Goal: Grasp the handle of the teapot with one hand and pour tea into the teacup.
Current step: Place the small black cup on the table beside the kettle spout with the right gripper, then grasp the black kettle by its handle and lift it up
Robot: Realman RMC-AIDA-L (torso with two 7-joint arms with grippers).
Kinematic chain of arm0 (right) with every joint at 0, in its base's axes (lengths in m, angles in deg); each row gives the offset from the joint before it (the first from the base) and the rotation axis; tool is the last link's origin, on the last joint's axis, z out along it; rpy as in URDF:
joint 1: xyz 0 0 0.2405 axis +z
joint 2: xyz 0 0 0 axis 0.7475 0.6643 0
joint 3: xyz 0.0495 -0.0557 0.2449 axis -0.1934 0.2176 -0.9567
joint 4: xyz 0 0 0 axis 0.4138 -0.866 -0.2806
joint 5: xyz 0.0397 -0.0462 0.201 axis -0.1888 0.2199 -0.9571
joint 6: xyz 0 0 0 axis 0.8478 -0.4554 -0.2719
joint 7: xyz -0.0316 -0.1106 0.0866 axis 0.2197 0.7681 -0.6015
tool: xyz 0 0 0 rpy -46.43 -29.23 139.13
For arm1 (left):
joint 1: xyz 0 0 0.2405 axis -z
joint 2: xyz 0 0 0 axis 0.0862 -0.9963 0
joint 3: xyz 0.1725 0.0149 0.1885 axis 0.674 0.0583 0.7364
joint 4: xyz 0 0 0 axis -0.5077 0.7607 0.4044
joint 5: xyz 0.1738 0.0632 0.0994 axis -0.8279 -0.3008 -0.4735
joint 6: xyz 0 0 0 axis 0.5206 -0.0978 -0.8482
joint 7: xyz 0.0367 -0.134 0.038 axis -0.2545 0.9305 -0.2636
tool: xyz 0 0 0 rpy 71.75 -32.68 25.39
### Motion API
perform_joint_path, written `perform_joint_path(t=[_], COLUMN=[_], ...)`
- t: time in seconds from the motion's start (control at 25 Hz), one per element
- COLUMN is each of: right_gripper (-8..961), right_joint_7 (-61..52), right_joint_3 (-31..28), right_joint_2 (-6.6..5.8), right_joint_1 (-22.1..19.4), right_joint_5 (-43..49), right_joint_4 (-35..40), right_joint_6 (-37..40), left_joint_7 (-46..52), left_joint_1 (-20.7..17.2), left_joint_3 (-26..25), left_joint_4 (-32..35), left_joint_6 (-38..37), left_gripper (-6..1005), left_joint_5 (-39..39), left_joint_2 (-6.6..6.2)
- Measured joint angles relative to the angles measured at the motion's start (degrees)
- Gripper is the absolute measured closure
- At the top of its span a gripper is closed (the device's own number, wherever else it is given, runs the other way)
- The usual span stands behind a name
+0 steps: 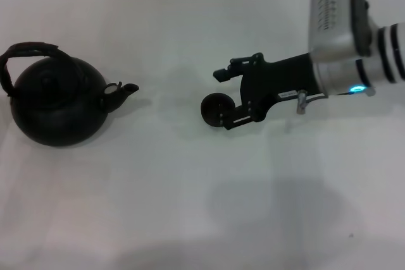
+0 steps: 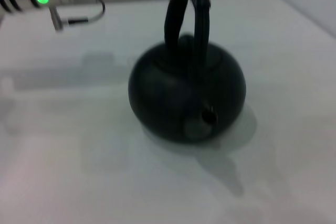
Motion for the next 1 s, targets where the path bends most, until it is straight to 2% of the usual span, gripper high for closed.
perform_joint_path(t=[0.2,0.4,0.56,0.76,1.0], right_gripper=[76,76,77,77,77], right_joint_7=[1.94,5.27,8.38,12.30,14.05], right_joint_3=[-8.03,-18.85,-25.27,-32.16,-34.50], right_joint_2=[0.01,-0.08,-0.28,-0.32,-0.40], right_joint_1=[-2.83,-6.71,-9.34,-9.82,-9.51], right_joint_5=[-4.81,-10.80,-14.86,-16.45,-16.46], right_joint_4=[3.41,4.82,3.56,-1.26,-1.95], right_joint_6=[-8.30,-14.80,-15.46,-15.42,-14.80], left_joint_7=[0.02,0.02,0.02,0.02,-0.04], left_joint_1=[-0.93,-3.27,-5.20,-7.41,-8.42], left_joint_3=[0.06,0.09,0.47,0.63,0.69], left_joint_4=[-0.21,-0.29,-0.11,-0.01,-0.57], left_joint_6=[2.01,7.98,13.64,16.55,15.80], left_gripper=[259,259,259,260,260], left_joint_5=[-1.21,-3.32,-6.89,-9.96,-11.89], left_joint_2=[0.12,0.24,0.09,0.09,0.24])
